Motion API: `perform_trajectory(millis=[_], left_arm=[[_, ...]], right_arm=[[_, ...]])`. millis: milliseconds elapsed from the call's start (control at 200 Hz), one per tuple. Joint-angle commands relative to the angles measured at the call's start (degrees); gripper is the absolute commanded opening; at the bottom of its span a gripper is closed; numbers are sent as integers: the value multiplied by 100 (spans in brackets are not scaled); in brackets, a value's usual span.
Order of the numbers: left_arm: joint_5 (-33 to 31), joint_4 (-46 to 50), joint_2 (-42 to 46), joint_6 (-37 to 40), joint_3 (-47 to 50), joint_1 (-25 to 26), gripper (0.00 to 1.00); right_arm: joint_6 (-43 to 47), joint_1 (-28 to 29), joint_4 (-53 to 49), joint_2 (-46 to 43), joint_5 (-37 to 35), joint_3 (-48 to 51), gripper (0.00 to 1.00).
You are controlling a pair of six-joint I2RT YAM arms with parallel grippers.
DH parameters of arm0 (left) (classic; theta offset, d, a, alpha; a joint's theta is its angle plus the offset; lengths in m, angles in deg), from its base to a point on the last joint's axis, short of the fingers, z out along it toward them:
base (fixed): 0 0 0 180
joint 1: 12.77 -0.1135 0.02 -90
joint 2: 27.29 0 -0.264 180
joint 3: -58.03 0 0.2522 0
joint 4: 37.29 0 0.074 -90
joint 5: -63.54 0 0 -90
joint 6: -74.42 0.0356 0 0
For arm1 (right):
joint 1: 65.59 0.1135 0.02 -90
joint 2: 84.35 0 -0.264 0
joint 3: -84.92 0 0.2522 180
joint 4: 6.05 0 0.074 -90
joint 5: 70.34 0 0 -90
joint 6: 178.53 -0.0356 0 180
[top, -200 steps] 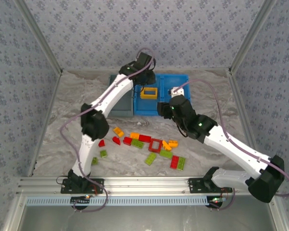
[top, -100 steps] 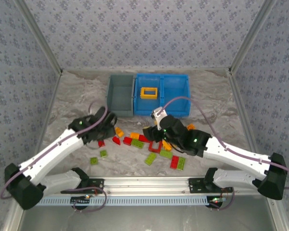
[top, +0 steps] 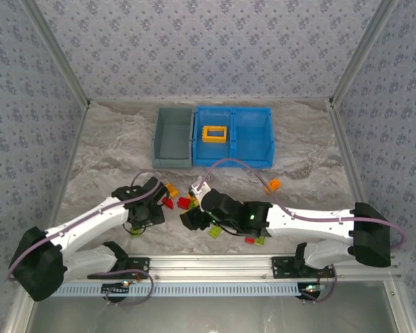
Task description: Sort the legos into containers by color
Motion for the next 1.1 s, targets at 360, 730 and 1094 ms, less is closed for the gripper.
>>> perform_trajectory(millis=[360, 730, 1094], left_arm=[[381, -541, -430, 519, 275, -623, 48], [33, 23, -267, 563, -616, -468, 26], [-26, 31, -2411, 1614, -3772, -750, 25]], right_arm=[[-237, 20, 73, 47, -232, -9, 65], [-206, 13, -157, -296, -784, -86, 64], [484, -470, 390, -548, -1447, -403, 65]])
